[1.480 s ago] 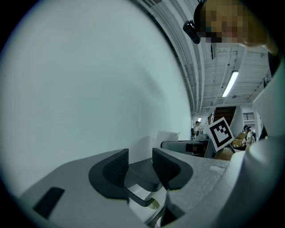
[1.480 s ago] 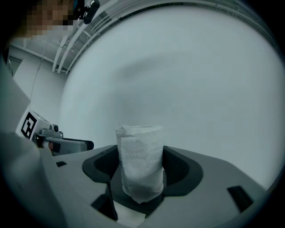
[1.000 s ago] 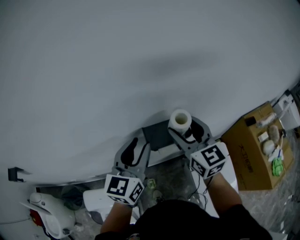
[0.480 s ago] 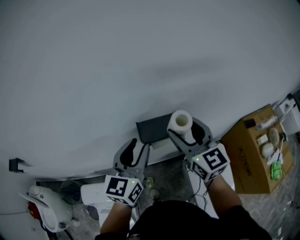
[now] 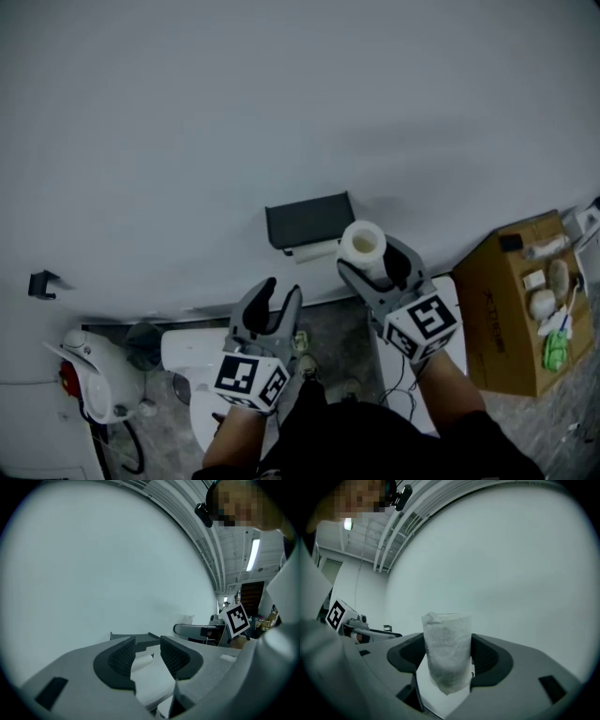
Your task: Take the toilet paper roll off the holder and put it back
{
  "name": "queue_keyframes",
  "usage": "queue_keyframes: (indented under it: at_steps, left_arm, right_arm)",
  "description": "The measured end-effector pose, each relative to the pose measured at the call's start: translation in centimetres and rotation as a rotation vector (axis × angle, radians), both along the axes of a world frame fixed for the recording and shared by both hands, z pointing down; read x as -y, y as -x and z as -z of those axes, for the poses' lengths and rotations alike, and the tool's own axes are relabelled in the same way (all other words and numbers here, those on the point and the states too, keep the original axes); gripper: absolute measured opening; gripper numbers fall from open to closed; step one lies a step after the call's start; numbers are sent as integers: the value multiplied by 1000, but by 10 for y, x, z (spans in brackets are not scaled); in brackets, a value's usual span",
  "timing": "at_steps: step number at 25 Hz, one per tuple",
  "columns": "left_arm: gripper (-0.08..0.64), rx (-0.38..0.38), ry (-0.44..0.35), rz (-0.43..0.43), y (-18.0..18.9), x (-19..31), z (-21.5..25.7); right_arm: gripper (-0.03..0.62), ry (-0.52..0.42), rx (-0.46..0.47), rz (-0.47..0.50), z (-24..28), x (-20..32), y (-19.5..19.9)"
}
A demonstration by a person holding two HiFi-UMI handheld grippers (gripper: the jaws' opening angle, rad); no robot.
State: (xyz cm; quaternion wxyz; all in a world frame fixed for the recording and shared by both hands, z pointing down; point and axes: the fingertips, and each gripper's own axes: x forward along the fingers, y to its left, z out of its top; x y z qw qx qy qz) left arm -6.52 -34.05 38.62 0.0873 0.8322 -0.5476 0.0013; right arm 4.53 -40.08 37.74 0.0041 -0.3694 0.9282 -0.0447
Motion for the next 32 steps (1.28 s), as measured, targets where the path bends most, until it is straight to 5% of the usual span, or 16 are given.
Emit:
queue_keyframes:
  at_steps: [14, 24, 32]
  left_arm:
    - [150, 4, 39, 121, 47, -65, -13]
    - [150, -46, 12, 80, 132, -131, -10]
    - [150, -90, -17, -33, 176, -192, -10]
  right_arm:
    - [293, 71, 17, 132, -27, -54, 58]
    - [293, 79, -18, 87, -21, -125, 138]
    - [291, 71, -42, -22, -18, -202, 176]
